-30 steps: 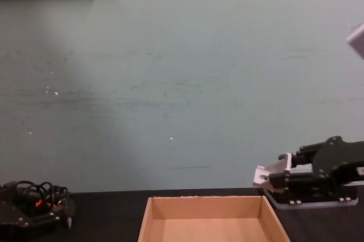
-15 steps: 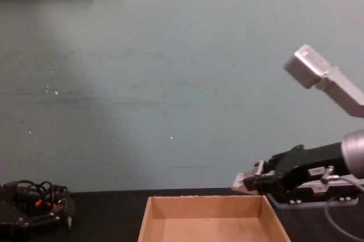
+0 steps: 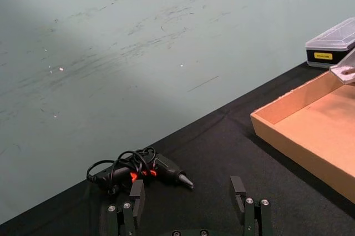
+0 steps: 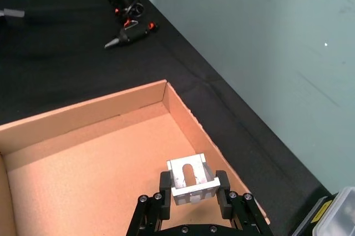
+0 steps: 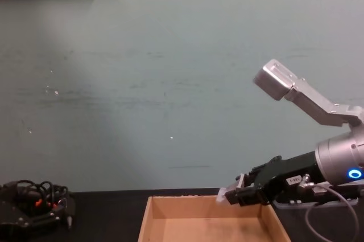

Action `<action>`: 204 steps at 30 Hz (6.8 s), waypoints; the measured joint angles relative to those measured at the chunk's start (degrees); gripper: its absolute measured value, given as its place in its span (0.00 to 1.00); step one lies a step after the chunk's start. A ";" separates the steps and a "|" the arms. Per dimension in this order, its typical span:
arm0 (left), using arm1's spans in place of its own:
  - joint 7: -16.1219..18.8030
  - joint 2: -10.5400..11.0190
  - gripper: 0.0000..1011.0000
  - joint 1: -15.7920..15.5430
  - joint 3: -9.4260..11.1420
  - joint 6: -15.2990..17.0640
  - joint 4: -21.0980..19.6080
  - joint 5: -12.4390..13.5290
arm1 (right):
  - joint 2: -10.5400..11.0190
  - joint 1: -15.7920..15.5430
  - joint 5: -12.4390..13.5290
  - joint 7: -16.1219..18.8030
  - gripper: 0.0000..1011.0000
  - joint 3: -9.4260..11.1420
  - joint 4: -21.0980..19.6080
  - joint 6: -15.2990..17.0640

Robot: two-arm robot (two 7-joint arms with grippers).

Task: Use one hand to pick up the angle iron from the table and place it into the box.

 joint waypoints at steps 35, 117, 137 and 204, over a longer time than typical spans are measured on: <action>0.00 0.00 0.99 0.00 0.00 0.00 0.00 0.00 | 2.27 -4.40 -0.69 1.70 0.99 5.31 -5.07 0.64; 0.00 0.00 0.99 0.00 0.00 0.00 0.00 0.00 | 33.43 -30.30 9.89 14.44 0.99 -2.74 -51.35 4.64; 0.00 0.00 0.99 0.00 0.00 0.00 0.00 0.00 | 31.65 -28.94 8.96 13.85 0.99 -3.87 -48.94 3.99; 0.00 0.00 0.99 0.00 0.00 0.00 0.00 0.00 | 17.98 -14.99 5.43 1.15 0.45 3.61 -34.00 2.55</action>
